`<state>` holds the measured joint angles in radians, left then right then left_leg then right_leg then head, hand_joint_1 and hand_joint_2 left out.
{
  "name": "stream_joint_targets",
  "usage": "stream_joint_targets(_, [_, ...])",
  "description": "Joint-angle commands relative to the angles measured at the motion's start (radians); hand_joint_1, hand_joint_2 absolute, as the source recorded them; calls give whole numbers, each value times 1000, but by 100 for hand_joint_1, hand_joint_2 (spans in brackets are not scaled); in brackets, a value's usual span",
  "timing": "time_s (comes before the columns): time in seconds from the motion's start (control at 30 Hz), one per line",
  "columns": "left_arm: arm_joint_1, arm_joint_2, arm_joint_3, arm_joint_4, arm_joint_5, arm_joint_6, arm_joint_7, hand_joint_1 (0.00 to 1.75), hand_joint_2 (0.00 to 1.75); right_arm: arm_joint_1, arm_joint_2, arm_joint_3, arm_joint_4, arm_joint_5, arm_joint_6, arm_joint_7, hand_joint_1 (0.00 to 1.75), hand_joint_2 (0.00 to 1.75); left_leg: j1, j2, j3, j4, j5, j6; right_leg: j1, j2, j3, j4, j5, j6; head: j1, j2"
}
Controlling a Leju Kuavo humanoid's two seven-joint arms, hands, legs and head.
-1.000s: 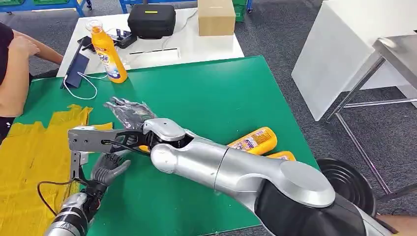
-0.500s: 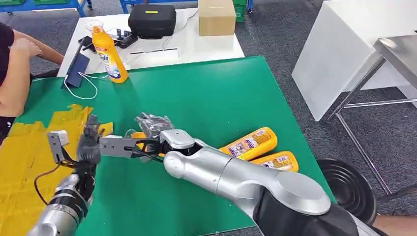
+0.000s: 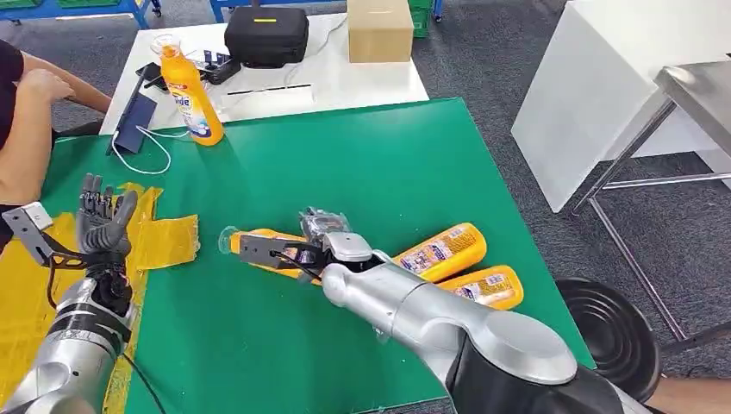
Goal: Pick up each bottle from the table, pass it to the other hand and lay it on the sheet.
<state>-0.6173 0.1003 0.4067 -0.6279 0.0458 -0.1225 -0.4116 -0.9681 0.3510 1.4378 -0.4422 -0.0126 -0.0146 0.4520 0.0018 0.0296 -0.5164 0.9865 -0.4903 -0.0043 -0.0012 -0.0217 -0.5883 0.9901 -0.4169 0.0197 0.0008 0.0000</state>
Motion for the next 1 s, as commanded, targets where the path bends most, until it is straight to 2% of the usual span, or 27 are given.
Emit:
stream_joint_targets(0.03, [-86,-56,15,67,-11,-22,13,0,175,13,-2,-16,149,11,31,31,0,175,1,-5,-1,1,1,0,1,-3,1,0,0,0,0,0])
stream_joint_targets(0.13, [-84,-75,-3,46,-12,-22,20,0,175,29,-2,-18,154,15,49,39,0,175,2,-9,-1,1,1,0,1,-5,2,-1,-1,0,0,0])
stream_joint_targets(0.2, [-73,-82,-9,31,-9,-25,21,0,175,37,-2,-16,146,19,63,50,0,175,0,-4,0,0,0,0,0,-3,1,0,0,0,0,0])
stream_joint_targets(0.27, [-71,-82,-9,29,-9,-25,21,0,175,38,-2,-15,142,20,62,51,0,175,3,-9,1,1,0,0,2,-4,4,-1,-1,0,0,0])
stream_joint_targets(0.33, [-71,-82,-9,29,-9,-25,21,0,175,38,-2,-15,142,20,62,51,0,175,1,-3,-1,1,0,0,1,-2,1,0,0,0,0,0])
stream_joint_targets(0.47, [-63,-84,-16,17,-6,-35,23,0,175,43,-2,-26,143,13,74,62,0,175,1,-5,-1,2,0,0,1,-2,1,0,-1,0,0,0])
stream_joint_targets(0.63, [-59,-119,-67,-15,-10,-55,36,0,175,67,-2,-60,201,-9,66,61,2,175,2,-7,0,1,0,0,1,-3,2,-1,0,1,0,0])
stream_joint_targets(0.67, [-63,-125,-76,-14,-10,-60,40,0,175,67,-2,-67,217,-13,60,59,155,175,1,-7,-1,1,1,0,1,-4,2,-1,0,0,0,0])
stream_joint_targets(0.7, [-64,-131,-91,-17,-12,-59,40,0,175,67,-2,-80,236,-23,49,50,175,175,1,-6,-1,1,0,0,1,-4,1,0,-1,0,0,0])
stream_joint_targets(1.0, [-50,-135,-117,-37,3,-63,39,0,175,64,-2,-92,256,-26,31,33,175,175,1,-5,0,1,0,0,0,-2,2,-1,0,0,0,0])
